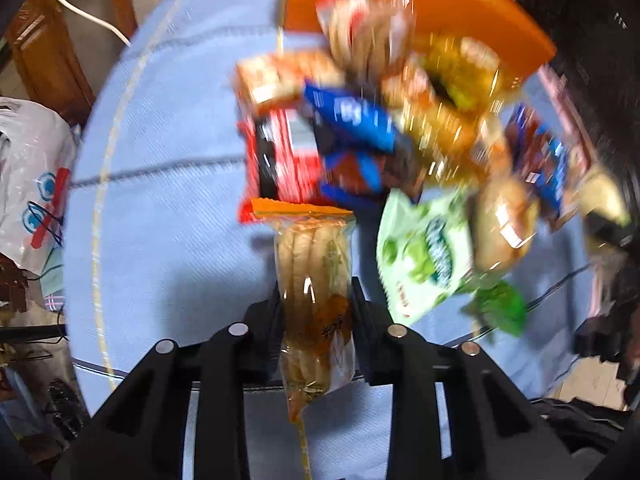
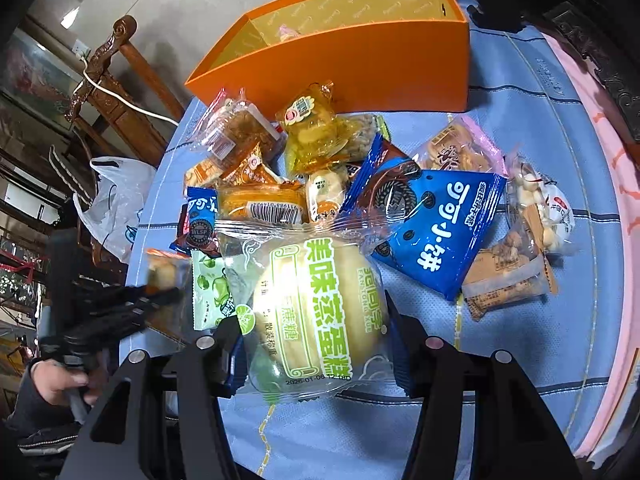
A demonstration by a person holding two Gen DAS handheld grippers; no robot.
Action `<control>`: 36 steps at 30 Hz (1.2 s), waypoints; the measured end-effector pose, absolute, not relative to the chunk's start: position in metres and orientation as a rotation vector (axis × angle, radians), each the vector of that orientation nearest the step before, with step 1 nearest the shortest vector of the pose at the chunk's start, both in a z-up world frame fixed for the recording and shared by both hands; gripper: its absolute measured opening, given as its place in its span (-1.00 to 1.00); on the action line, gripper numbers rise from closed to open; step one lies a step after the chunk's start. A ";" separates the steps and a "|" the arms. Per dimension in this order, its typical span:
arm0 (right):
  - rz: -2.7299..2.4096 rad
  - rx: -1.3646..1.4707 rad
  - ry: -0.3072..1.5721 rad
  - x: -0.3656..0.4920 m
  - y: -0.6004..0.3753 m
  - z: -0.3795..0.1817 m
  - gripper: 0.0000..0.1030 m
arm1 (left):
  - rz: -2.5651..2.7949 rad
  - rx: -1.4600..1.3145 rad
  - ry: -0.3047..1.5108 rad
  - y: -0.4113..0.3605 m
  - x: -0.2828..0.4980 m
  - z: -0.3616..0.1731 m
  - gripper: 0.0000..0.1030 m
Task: Organize snacks
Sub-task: 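Carry both packs into the orange box and open both grippers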
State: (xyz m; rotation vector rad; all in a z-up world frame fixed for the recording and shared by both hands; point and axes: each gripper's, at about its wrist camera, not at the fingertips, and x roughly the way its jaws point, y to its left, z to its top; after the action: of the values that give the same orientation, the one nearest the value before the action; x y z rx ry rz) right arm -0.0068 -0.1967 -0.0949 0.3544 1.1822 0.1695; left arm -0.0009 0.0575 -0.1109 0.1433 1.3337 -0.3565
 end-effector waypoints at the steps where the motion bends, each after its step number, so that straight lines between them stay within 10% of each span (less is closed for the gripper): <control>1: 0.168 0.356 1.178 -0.007 -0.197 -0.094 0.10 | -0.358 0.141 1.313 0.060 0.000 -0.100 -0.49; 18: 0.116 0.378 0.845 0.095 -0.240 0.007 0.10 | -0.528 0.080 1.026 -0.039 0.129 0.032 -0.53; 28: -0.033 0.397 0.902 0.204 -0.263 -0.039 0.14 | -0.462 0.100 1.111 -0.133 0.250 -0.004 -0.50; 32: -0.105 0.421 0.921 0.207 -0.267 -0.057 0.66 | -0.409 0.082 1.139 -0.132 0.251 -0.029 0.68; 36: -0.168 0.388 0.842 0.189 -0.267 -0.050 0.86 | -0.417 0.054 1.130 -0.114 0.238 -0.033 0.72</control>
State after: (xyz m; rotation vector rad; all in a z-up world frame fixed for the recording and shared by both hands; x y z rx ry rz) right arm 0.1886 -0.2667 -0.0499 0.3885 0.8416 -0.1683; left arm 0.2378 -0.1136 -0.0328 0.0545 1.1298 -0.4167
